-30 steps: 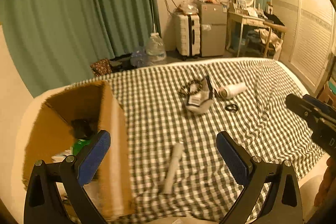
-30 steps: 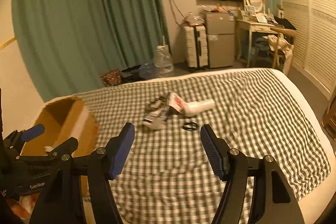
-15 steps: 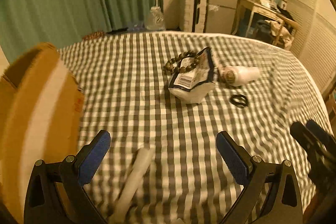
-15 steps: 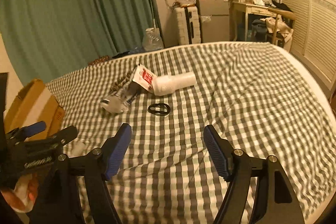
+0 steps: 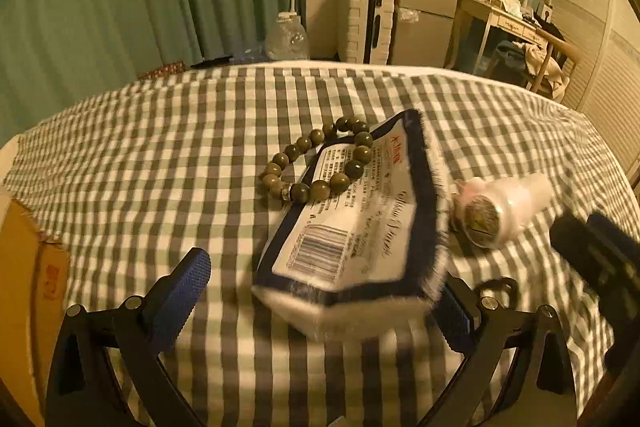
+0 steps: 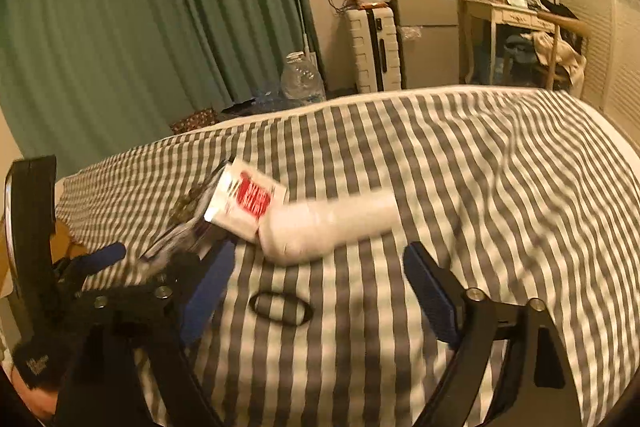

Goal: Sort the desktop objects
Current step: 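Grasp the printed snack bag with the left tool while the right tool grasps the white bottle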

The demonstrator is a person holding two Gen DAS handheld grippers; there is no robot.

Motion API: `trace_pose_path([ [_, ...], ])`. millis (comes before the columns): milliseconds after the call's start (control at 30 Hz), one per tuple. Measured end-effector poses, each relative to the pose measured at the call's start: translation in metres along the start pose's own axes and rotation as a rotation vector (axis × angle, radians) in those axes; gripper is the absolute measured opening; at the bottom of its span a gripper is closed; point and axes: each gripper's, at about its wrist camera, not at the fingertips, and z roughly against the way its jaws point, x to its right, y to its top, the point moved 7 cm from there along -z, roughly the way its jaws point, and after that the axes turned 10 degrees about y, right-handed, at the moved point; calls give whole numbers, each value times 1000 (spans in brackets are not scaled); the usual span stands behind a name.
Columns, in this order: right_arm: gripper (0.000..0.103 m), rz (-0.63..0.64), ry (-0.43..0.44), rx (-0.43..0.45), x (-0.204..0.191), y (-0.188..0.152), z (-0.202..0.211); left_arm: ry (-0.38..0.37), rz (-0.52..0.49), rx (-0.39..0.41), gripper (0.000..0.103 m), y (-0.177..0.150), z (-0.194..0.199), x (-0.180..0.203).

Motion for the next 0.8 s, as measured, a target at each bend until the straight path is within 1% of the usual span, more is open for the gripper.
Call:
trace_pose_path([
  [67,91,-10,-19,-14,3,5,-13,-19,8,-3,101,1,-8,0],
  [100,91,-20,-14,-14,3,7,-19,-30,8,-2,96,1,-11,1],
  [133,91,-28,-4,-14,4,10,-26,-39,0,-6,86,1,-14,2],
  [200,91,-32,-6,-36,5,10,-41,-50,-24,-12,76,1,-18,4],
  [233,92,-27,-18,-49,6,9,-47,-51,-35,-4,66,0,-17,6],
  [267,94,-24,-18,-47,6,10,-51,-48,-49,-1,62,0,-14,6],
  [300,96,-23,-19,-45,5,10,-53,-48,-61,-8,56,-1,-13,7],
  [333,100,-15,-21,-62,4,9,-59,-50,-70,-16,49,0,-12,8],
  [367,103,-10,-21,-85,4,7,-64,-56,-76,-15,46,2,-9,9],
  [400,103,-6,-30,-132,5,3,-72,-65,-84,-11,36,4,-5,9],
  [433,103,-2,-46,-177,6,-1,-81,-67,-95,-8,34,5,-2,10],
  [467,103,11,-60,-174,6,-1,-83,-67,-106,-9,33,6,0,10],
  [500,103,17,-62,-154,5,1,-81,-70,-111,-11,30,7,2,8],
  [533,98,16,-47,-138,3,3,-79,-76,-110,-13,28,6,5,7],
  [567,78,17,-25,-141,-1,4,-76,-81,-105,-18,28,5,8,4],
  [600,65,22,-27,-142,-3,4,-72,-79,-94,-22,28,3,11,0],
  [633,60,33,-38,-142,-5,4,-68,-84,-85,-28,28,1,14,-3],
  [700,60,28,-3,-149,-11,1,-56,-95,-69,-43,28,-5,22,-10],
  [800,60,-33,23,-127,-17,-9,-32,-92,-74,-56,28,-15,33,-17],
])
